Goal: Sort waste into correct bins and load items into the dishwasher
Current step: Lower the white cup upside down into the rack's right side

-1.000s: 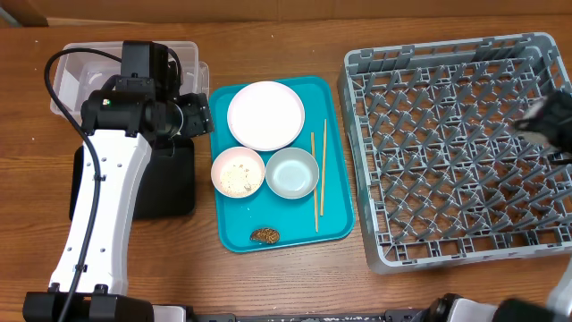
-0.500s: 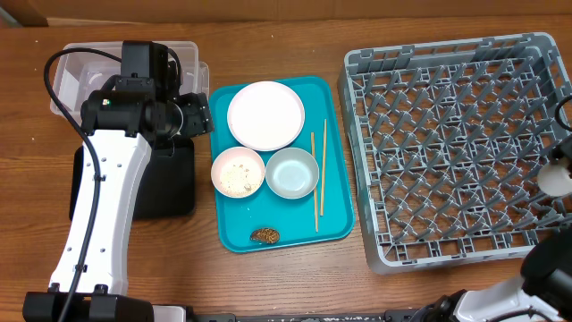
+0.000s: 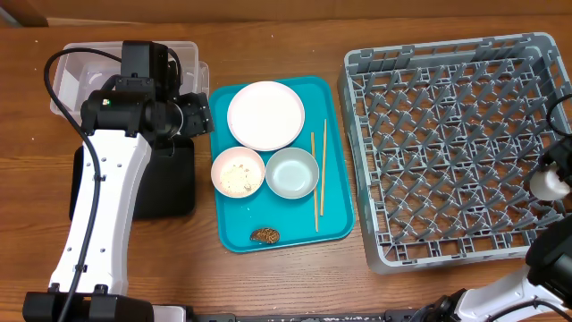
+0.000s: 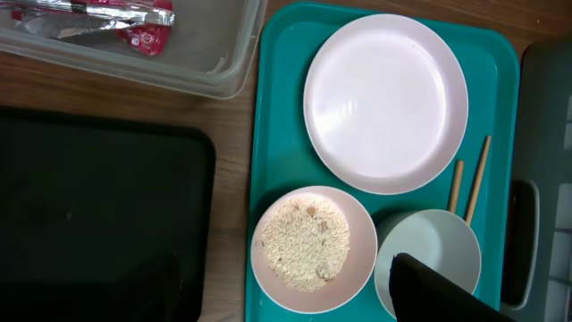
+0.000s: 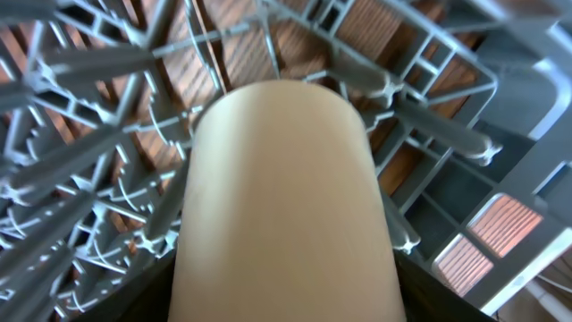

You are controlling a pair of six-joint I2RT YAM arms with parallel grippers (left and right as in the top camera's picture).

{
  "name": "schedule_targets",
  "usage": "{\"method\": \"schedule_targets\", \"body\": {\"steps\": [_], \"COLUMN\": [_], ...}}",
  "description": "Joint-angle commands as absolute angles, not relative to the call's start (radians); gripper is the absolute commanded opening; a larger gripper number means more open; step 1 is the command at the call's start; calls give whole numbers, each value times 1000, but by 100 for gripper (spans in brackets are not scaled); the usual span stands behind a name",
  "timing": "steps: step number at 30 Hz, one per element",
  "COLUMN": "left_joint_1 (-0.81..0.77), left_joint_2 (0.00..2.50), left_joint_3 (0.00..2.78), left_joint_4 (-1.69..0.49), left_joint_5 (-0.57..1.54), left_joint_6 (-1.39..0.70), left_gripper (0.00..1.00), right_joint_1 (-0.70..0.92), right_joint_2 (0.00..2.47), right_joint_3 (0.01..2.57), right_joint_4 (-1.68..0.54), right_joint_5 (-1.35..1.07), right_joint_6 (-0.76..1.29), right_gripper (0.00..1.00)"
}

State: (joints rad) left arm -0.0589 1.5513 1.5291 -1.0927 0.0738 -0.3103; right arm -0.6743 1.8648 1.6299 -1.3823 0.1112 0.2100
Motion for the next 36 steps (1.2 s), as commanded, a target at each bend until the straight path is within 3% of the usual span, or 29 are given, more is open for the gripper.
{"method": "schedule_targets", "body": {"steps": [1, 3, 5, 7, 21, 31, 34, 35, 36], "left_joint_1": [-60, -60, -60, -60, -66, -66, -66, -66, -66], "left_joint_2": [1540, 1540, 1540, 1540, 1540, 1540, 1540, 1540, 1540], "left_joint_3": [1527, 1527, 1527, 1527, 1527, 1527, 1527, 1527, 1527], "left_joint_4": [-1092, -1093, -1093, -1092, -1092, -1094, -1096, -1097, -1097], "left_joint_5": [72, 71, 72, 72, 71, 71, 72, 72, 72], "left_joint_6": [-291, -291, -291, -292, -291, -291, -291, -291, -291], "left_gripper": [76, 77, 77, 77, 77, 77, 77, 77, 76], "right_joint_1": [-687, -687, -687, -687, -687, -687, -687, -687, -687], "right_joint_2": [1865, 1865, 1865, 1865, 1865, 1865, 1865, 1865, 1865], "right_joint_3": [1587, 1576, 1573, 1573, 1705, 1705, 1702, 1701, 1700], "right_joint_4": [-1359, -1351, -1351, -1353, -1528, -1531, -1531, -1531, -1530], "right_joint_5": [138, 138, 137, 130, 69, 68, 68, 68, 68], "right_joint_6": [237, 237, 237, 238, 236, 237, 237, 237, 237], "right_gripper": [12, 25, 24, 4, 4, 12, 20, 28, 45]}}
